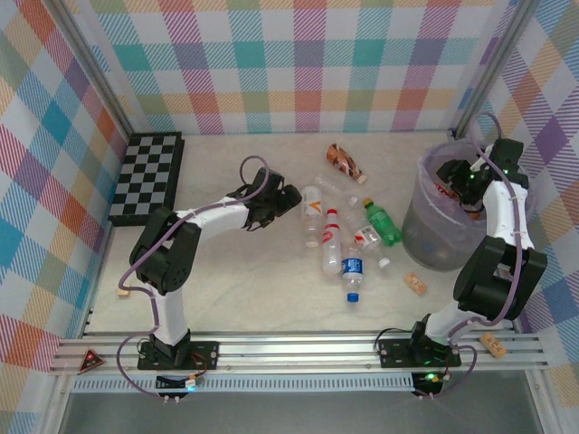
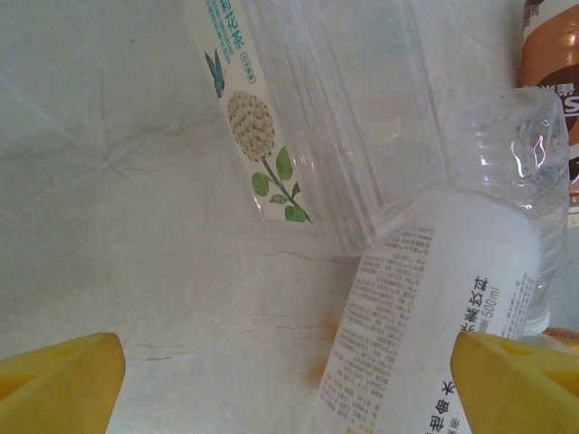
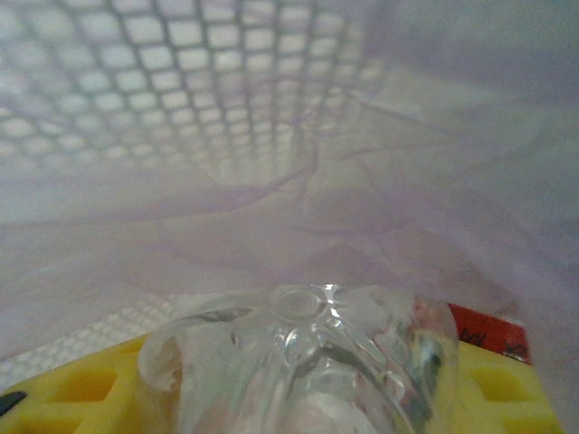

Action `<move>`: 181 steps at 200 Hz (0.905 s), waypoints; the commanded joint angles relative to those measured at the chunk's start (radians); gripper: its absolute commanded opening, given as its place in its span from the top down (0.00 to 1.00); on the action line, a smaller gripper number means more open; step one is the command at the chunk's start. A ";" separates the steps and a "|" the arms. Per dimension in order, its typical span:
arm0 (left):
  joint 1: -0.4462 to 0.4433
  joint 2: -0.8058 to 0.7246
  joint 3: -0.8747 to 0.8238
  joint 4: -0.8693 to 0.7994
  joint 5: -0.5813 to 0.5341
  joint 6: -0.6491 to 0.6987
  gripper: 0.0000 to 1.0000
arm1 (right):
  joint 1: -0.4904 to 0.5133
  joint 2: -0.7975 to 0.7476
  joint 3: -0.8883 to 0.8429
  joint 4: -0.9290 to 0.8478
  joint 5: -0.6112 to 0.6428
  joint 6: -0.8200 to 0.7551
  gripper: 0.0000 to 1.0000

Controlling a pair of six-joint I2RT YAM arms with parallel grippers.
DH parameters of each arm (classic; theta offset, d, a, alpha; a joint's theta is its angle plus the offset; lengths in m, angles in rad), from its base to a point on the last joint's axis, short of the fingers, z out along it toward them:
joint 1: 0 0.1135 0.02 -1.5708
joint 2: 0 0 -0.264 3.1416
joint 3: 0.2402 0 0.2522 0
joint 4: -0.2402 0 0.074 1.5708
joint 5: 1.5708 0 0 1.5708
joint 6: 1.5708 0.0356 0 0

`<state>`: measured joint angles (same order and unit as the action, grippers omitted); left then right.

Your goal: Put the plastic bottles in the bin

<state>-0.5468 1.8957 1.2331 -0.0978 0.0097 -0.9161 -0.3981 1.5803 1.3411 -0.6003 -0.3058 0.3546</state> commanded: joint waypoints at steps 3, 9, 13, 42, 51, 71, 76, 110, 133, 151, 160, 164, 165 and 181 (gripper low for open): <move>0.012 0.017 0.020 0.029 0.008 -0.031 0.08 | 0.001 -0.060 0.032 -0.126 -0.008 -0.033 0.32; 0.012 0.019 0.020 0.031 0.010 -0.035 0.08 | 0.001 -0.078 0.048 -0.145 -0.010 -0.038 0.29; 0.012 0.020 0.020 0.031 0.013 -0.036 0.08 | 0.001 -0.090 0.056 -0.151 -0.010 -0.040 0.25; 0.012 0.021 0.020 0.033 0.018 -0.046 0.08 | -0.007 -0.193 0.092 -0.194 -0.028 -0.048 0.09; 0.012 0.021 0.020 0.032 0.015 -0.047 0.08 | -0.008 -0.222 0.108 -0.216 -0.034 -0.052 0.06; 0.012 0.027 0.024 0.042 0.016 -0.054 0.06 | -0.009 -0.278 0.138 -0.261 -0.047 -0.061 0.04; 0.011 0.031 0.027 0.046 0.019 -0.055 0.05 | -0.009 -0.292 0.142 -0.269 -0.052 -0.063 0.04; 0.015 0.070 0.075 0.026 -0.010 -0.062 0.03 | -0.009 -0.391 0.134 -0.291 -0.142 -0.065 0.04; 0.018 0.093 0.103 0.037 -0.063 -0.067 0.02 | -0.008 -0.446 0.124 -0.297 -0.230 -0.061 0.04; 0.024 0.119 0.145 0.008 -0.096 -0.062 0.02 | -0.009 -0.476 0.126 -0.317 -0.256 -0.065 0.04; 0.033 0.139 0.165 0.002 -0.083 -0.069 0.02 | -0.008 -0.484 0.127 -0.330 -0.262 -0.074 0.04; 0.035 0.148 0.169 0.004 -0.080 -0.075 0.02 | -0.009 -0.489 0.128 -0.335 -0.267 -0.077 0.04; 0.036 0.151 0.171 0.005 -0.080 -0.076 0.02 | -0.008 -0.489 0.127 -0.336 -0.269 -0.078 0.04; 0.046 0.184 0.198 0.012 -0.074 -0.090 0.03 | -0.009 -0.501 0.113 -0.340 -0.301 -0.078 0.04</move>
<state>-0.5312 2.0289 1.3788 -0.0757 -0.0406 -0.9806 -0.4000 1.0992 1.4677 -0.9039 -0.5232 0.2985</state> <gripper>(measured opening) 0.975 0.959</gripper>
